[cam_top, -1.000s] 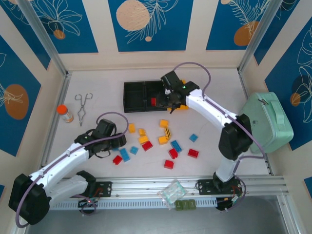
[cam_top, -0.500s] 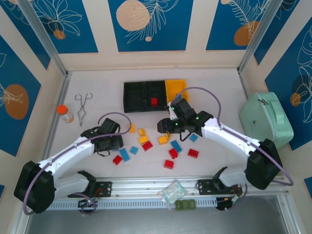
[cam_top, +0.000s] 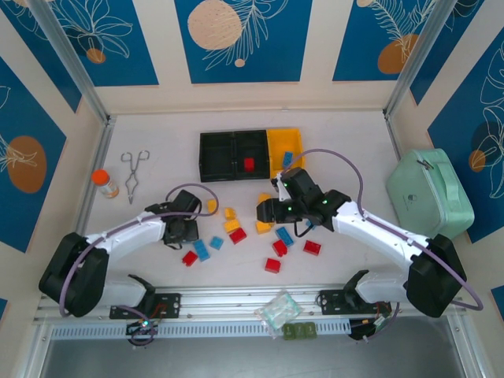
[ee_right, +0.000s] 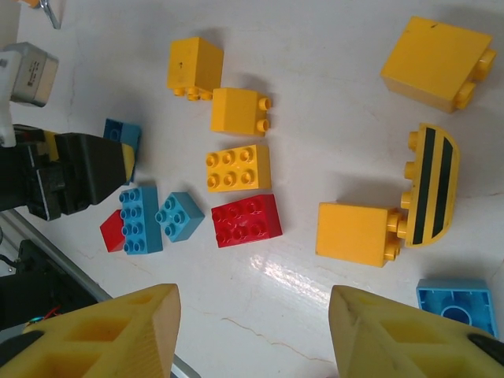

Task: Sort the legos into containers by color
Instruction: Pick up the lego from the bottom-left of the table.

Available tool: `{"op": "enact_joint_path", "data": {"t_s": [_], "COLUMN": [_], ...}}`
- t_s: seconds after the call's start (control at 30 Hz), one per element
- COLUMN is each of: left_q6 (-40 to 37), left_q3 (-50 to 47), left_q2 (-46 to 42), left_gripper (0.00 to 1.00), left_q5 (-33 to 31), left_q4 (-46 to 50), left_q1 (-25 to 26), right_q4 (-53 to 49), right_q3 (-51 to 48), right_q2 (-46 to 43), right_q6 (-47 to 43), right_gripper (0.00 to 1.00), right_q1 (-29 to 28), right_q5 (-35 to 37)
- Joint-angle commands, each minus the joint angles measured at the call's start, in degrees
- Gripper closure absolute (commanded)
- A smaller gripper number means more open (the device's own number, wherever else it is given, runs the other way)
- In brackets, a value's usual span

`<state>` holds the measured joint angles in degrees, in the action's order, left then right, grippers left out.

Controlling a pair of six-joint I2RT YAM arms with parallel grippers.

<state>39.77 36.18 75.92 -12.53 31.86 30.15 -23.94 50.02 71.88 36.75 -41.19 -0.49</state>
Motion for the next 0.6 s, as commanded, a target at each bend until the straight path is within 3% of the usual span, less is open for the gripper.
{"op": "enact_joint_path", "data": {"t_s": [0.0,0.23,0.57], "left_q6": [-0.9,-3.5,-5.3], "left_q3": [1.8,5.4,18.0], "left_q2": [1.9,2.2,6.4], "left_gripper": [0.54,0.79,0.83], "left_q5": [-0.1,-0.6,3.3], "left_q4": [-1.8,0.3,0.9], "left_q1": [-0.1,0.0,3.7], "right_q4": [1.1,0.1,-3.4], "right_q3": [-0.1,0.4,-4.4], "right_q2": [1.1,0.9,-6.3], "right_q6": [1.1,1.1,4.4], "right_gripper": [0.48,0.48,0.48], "right_q1": [-0.9,-1.2,5.2], "right_q5": [-1.2,0.2,2.8]}}
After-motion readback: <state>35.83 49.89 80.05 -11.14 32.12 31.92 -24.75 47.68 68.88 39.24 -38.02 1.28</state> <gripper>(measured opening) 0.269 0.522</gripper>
